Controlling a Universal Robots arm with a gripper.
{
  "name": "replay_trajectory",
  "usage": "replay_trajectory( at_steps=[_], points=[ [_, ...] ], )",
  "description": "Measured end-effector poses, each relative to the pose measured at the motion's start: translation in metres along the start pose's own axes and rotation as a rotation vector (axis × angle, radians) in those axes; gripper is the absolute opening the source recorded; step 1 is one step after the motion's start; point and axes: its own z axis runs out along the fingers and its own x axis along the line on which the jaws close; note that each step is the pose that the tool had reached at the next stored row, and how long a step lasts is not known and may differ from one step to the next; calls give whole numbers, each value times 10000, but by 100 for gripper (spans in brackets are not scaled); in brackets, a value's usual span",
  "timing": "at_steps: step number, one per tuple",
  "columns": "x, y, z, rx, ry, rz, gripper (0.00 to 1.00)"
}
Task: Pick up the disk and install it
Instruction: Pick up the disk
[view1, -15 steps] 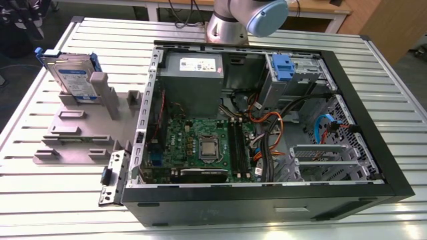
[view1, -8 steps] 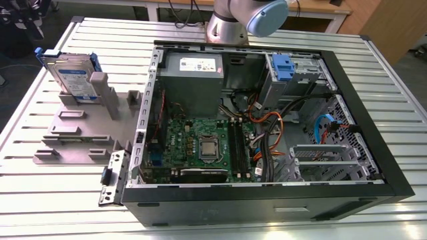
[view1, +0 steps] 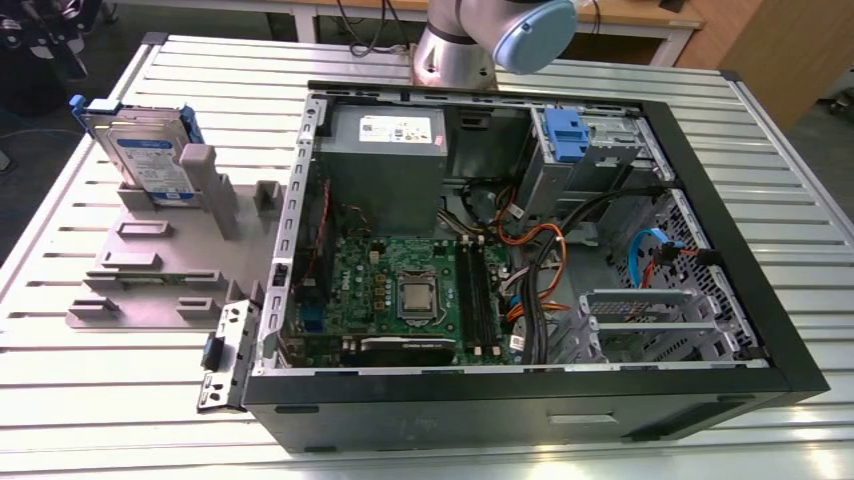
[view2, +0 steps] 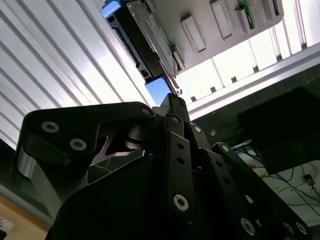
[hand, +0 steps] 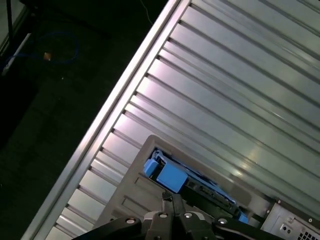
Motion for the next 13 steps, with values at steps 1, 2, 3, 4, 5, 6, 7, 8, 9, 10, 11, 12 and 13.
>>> replay_trajectory(
  at_steps=[1, 2, 3, 4, 5, 6, 7, 8, 9, 10, 11, 12, 13],
  points=[
    [0, 0, 0, -2, 4, -91, 11],
    [0, 0, 0, -3, 8, -182, 11],
    [0, 0, 0, -5, 12, -272, 11],
    [0, 0, 0, -6, 16, -362, 11],
    [0, 0, 0, -8, 21, -458, 11],
    [0, 0, 0, -9, 24, -547, 11],
    [0, 0, 0, -11, 28, -635, 11],
    [0, 0, 0, -12, 32, -724, 11],
    [0, 0, 0, -14, 36, -813, 11],
    [0, 0, 0, -15, 40, -901, 11],
    [0, 0, 0, -17, 44, -990, 11],
    [0, 0, 0, -18, 48, -1087, 11],
    [0, 0, 0, -20, 52, -1174, 11]
  ],
)
